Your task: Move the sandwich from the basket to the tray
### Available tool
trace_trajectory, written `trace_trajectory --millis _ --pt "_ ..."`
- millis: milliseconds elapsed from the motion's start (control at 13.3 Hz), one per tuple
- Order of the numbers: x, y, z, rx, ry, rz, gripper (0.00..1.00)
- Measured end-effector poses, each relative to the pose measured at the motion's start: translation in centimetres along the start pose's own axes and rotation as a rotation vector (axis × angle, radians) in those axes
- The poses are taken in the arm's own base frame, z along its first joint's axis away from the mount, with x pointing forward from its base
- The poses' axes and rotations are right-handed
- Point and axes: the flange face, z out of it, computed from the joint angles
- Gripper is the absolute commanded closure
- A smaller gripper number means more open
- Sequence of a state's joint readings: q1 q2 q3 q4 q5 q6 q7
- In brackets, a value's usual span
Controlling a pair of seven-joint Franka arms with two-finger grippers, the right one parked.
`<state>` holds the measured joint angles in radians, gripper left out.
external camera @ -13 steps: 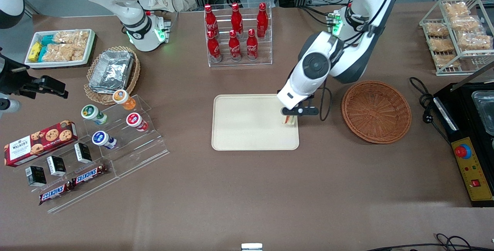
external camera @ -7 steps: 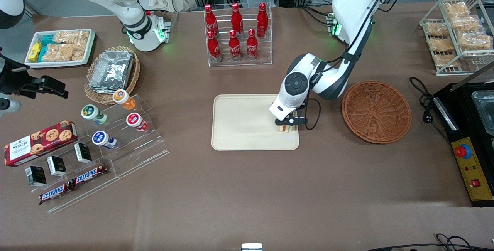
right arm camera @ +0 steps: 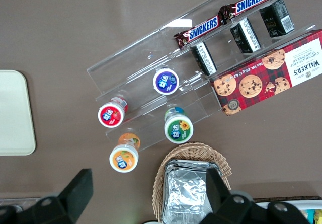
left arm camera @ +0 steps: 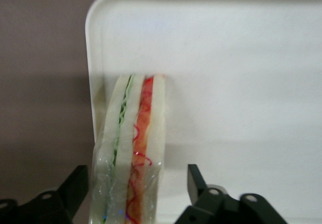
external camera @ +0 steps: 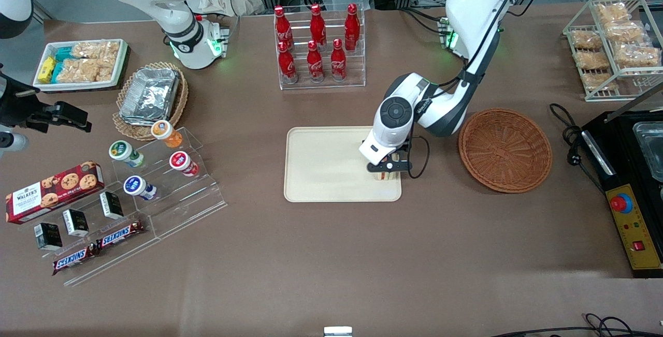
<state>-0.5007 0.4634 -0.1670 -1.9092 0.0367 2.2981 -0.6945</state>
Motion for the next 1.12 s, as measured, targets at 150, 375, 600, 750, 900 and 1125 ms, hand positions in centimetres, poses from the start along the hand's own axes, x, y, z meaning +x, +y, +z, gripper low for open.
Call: trace_trajectory --millis 150,375,600,750,900,1125 --pt "1.0 0.0 -5.7 -0.005 0.030 -0.012 0.00" --pt "3.0 -3.5 -17.7 0.031 0.037 -0.041 0.00" --pt "7.0 -12.1 -26.1 0.023 0.053 -0.039 0.00" --pt "9.3 -18.0 -28.5 -0.004 0.079 -0.050 0.00" --pt "9.7 -22.4 -30.8 -0.019 0.095 -0.040 0.00" --pt "7.9 -26.9 -35.3 -0.013 0.130 0.012 0.00"
